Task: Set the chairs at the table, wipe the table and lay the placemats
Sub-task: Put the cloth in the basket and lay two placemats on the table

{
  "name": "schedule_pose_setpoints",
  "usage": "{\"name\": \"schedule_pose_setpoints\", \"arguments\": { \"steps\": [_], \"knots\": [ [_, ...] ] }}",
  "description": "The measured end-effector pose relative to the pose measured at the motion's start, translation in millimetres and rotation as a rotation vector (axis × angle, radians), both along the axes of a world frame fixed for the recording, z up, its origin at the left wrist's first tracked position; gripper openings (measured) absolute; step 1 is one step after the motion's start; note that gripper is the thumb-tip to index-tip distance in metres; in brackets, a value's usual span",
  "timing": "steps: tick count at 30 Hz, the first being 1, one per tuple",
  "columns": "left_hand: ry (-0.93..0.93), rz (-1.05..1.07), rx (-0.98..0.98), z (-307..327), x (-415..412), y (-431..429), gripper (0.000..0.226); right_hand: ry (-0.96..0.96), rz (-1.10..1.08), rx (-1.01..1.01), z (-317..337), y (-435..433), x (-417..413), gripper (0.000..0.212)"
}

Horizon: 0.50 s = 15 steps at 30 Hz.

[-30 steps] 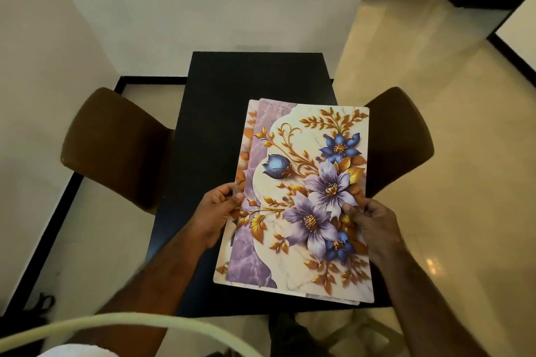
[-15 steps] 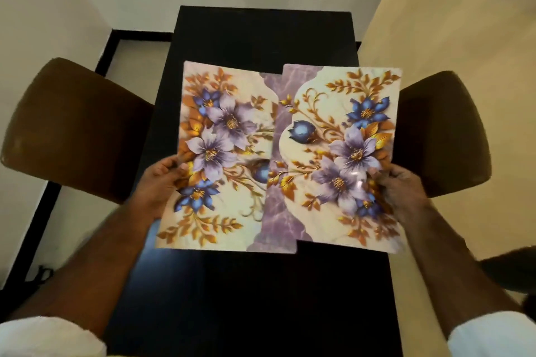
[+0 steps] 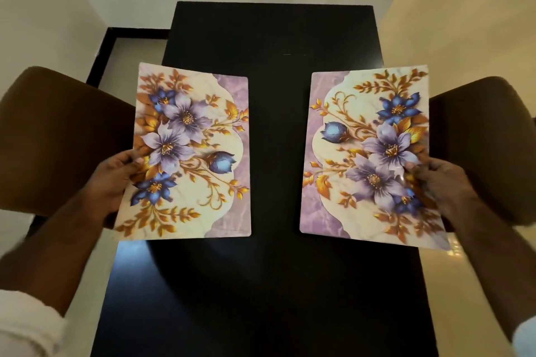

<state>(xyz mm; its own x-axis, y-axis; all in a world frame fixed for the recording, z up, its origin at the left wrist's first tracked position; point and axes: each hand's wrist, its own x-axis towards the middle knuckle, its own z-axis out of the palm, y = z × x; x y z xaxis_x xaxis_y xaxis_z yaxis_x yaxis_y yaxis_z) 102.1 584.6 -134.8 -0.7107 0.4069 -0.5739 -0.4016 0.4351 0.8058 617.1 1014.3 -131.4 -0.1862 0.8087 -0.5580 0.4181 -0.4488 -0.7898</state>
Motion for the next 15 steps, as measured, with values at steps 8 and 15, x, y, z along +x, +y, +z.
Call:
{"name": "schedule_pose_setpoints", "arguments": {
  "steps": [8, 15],
  "knots": [
    [0.252, 0.029, -0.227, -12, -28, 10, 0.014, -0.182, 0.059, 0.082, -18, 11, -35, 0.029],
    [0.436, -0.011, -0.399, -20, -31, -1, 0.024, -0.613, 0.280, 0.338, -20, 14, -30, 0.039]
  ]
}}
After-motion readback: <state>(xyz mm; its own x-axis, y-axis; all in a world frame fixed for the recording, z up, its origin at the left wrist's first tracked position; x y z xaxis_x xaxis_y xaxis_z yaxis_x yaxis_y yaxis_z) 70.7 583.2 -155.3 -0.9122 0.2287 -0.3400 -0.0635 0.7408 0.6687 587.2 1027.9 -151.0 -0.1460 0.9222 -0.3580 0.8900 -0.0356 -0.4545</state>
